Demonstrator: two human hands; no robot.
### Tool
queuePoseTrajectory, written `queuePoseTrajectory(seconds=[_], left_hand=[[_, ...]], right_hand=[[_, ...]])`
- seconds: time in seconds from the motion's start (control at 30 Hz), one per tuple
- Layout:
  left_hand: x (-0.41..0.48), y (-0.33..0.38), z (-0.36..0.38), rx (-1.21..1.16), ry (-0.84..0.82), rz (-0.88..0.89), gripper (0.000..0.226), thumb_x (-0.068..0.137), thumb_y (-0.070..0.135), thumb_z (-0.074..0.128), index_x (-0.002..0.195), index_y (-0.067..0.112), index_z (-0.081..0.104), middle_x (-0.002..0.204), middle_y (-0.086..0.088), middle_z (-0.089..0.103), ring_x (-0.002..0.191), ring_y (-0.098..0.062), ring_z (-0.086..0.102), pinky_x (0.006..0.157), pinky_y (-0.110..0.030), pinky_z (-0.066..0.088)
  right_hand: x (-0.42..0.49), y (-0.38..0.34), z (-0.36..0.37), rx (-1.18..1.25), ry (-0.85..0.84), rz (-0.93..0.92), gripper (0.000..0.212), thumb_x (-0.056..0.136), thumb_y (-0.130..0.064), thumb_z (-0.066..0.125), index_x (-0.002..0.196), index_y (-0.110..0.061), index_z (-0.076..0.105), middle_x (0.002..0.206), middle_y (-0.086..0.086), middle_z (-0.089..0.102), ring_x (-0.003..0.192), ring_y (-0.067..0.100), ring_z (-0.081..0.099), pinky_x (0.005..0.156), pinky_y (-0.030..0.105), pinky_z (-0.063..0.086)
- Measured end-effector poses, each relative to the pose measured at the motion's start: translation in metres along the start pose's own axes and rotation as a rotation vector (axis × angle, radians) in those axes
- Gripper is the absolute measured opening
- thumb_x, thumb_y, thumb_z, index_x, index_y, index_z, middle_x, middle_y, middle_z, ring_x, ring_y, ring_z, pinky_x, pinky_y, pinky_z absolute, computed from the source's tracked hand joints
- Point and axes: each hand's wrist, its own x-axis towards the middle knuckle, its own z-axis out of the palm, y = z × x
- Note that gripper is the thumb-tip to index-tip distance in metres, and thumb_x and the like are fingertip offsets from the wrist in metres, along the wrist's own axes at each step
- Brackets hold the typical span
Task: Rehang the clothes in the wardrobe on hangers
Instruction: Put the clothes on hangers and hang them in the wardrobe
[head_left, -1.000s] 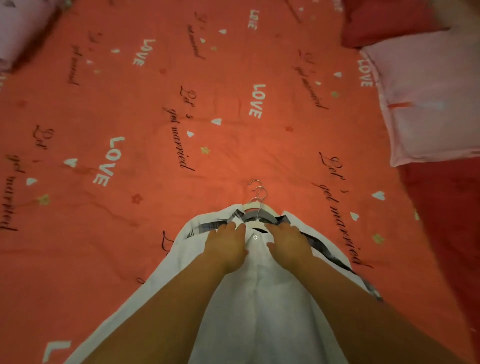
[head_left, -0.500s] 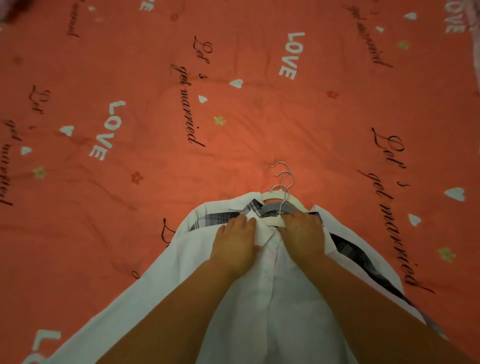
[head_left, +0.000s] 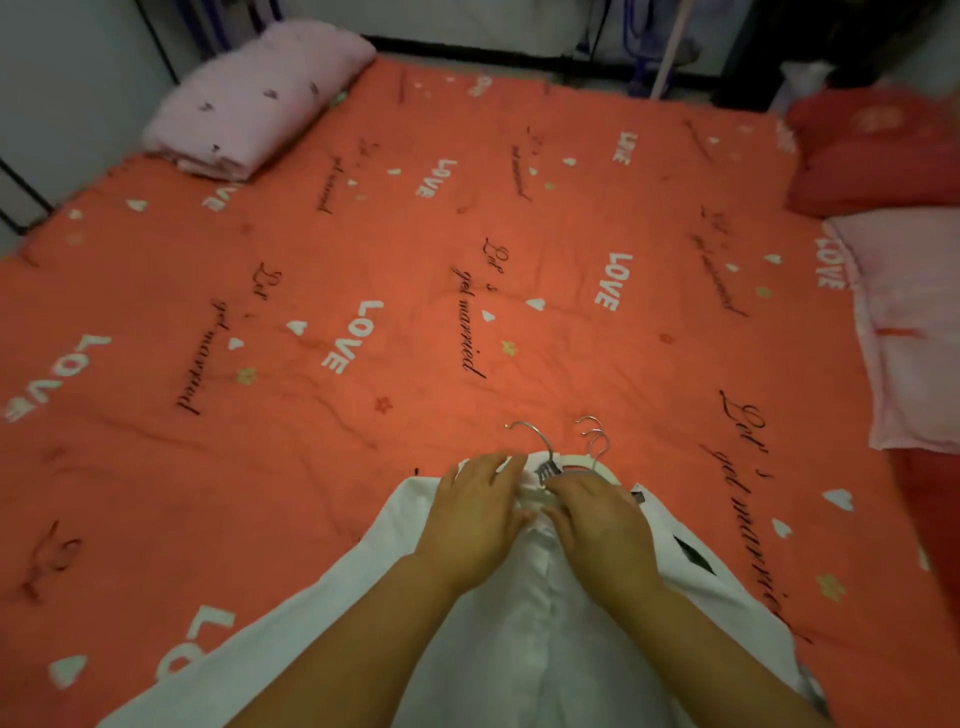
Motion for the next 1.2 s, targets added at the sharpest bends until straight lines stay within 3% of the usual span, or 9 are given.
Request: queuePoseTrajectory(seconds=[0.13, 0.37, 0.53, 0.63, 0.7, 0.8, 0.9, 1.07, 1.2], left_hand=[[-0.078, -0.018, -0.063, 0.024, 0.097, -0.092, 0.058, 0.094, 0.046, 0.04, 0.146, 0.029, 0.02, 0.134, 0.01, 0.042, 0.128, -0.011, 0.031, 0.108, -0.037, 0.009], [-0.274, -0.08, -0.181, -0.054, 0.417, -0.277, 0.056, 0.093, 0.047, 0.042, 0.144, 0.036, 0.021, 0.131, 0.016, 0.044, 0.126, -0.002, 0.033, 0.112, -0.032, 0.0], [-0.435, -0.127, -0.258, 0.0, 0.782, -0.393, 0.047, 0.088, 0.026, 0.058, 0.134, 0.019, 0.047, 0.116, -0.002, 0.061, 0.11, -0.02, 0.054, 0.112, -0.041, 0.02], [-0.522, -0.153, -0.295, -0.005, 0.874, -0.5, 0.048, 0.091, 0.026, 0.057, 0.137, 0.02, 0.043, 0.117, -0.006, 0.058, 0.109, -0.024, 0.052, 0.102, -0.029, 0.029], [-0.575, -0.169, -0.316, -0.006, 0.957, -0.529, 0.052, 0.091, 0.026, 0.056, 0.139, 0.03, 0.034, 0.115, -0.006, 0.056, 0.106, -0.022, 0.051, 0.095, -0.028, 0.037], [-0.649, -0.194, -0.341, 0.097, 1.021, -0.614, 0.058, 0.093, 0.034, 0.051, 0.134, 0.048, 0.013, 0.116, 0.004, 0.051, 0.104, -0.012, 0.048, 0.092, -0.02, 0.035], [-0.717, -0.224, -0.363, 0.201, 1.048, -0.736, 0.056, 0.095, 0.037, 0.046, 0.131, 0.052, 0.006, 0.115, 0.008, 0.049, 0.102, -0.009, 0.046, 0.09, -0.016, 0.028], [-0.802, -0.276, -0.399, 0.353, 1.12, -0.946, 0.055, 0.095, 0.033, 0.049, 0.133, 0.048, 0.013, 0.103, 0.005, 0.052, 0.094, -0.013, 0.051, 0.085, -0.022, 0.033], [-0.858, -0.315, -0.436, 0.453, 1.155, -1.121, 0.051, 0.091, 0.031, 0.056, 0.137, 0.041, 0.036, 0.095, 0.001, 0.056, 0.09, -0.017, 0.055, 0.081, -0.027, 0.035]], right_hand=[[-0.003, -0.096, -0.046, -0.006, 0.123, -0.129, 0.018, 0.06, -0.014, 0.069, 0.077, -0.016, 0.069, 0.071, -0.003, 0.066, 0.061, 0.017, 0.064, 0.06, 0.024, 0.039], [-0.025, -0.313, -0.098, 0.162, 0.156, -0.368, 0.032, 0.055, -0.005, 0.088, 0.079, -0.017, 0.071, 0.068, -0.002, 0.065, 0.055, 0.021, 0.062, 0.054, 0.023, 0.037], [-0.052, -0.483, -0.116, 0.262, 0.245, -0.675, 0.034, 0.05, -0.004, 0.09, 0.079, -0.015, 0.074, 0.065, 0.001, 0.067, 0.05, 0.024, 0.061, 0.047, 0.023, 0.046], [-0.07, -0.576, -0.116, 0.327, 0.263, -0.816, 0.037, 0.051, -0.009, 0.091, 0.083, -0.017, 0.075, 0.068, 0.0, 0.068, 0.052, 0.023, 0.062, 0.043, 0.021, 0.043], [-0.08, -0.631, -0.112, 0.376, 0.288, -0.889, 0.038, 0.051, -0.011, 0.092, 0.084, -0.017, 0.075, 0.07, 0.0, 0.069, 0.052, 0.022, 0.064, 0.04, 0.021, 0.044], [-0.089, -0.708, -0.101, 0.459, 0.323, -1.015, 0.036, 0.052, -0.012, 0.091, 0.085, -0.016, 0.076, 0.072, 0.001, 0.069, 0.052, 0.021, 0.064, 0.04, 0.022, 0.045], [-0.095, -0.782, -0.081, 0.524, 0.326, -1.125, 0.035, 0.054, -0.013, 0.091, 0.085, -0.015, 0.076, 0.073, 0.001, 0.07, 0.05, 0.019, 0.062, 0.042, 0.018, 0.043], [-0.104, -0.901, -0.036, 0.646, 0.254, -1.236, 0.037, 0.058, -0.014, 0.09, 0.093, -0.015, 0.076, 0.078, 0.003, 0.071, 0.052, 0.021, 0.064, 0.039, 0.025, 0.047], [-0.106, -0.997, -0.009, 0.727, 0.171, -1.322, 0.042, 0.058, -0.015, 0.089, 0.097, -0.018, 0.075, 0.079, 0.0, 0.071, 0.055, 0.019, 0.065, 0.037, 0.025, 0.045]])
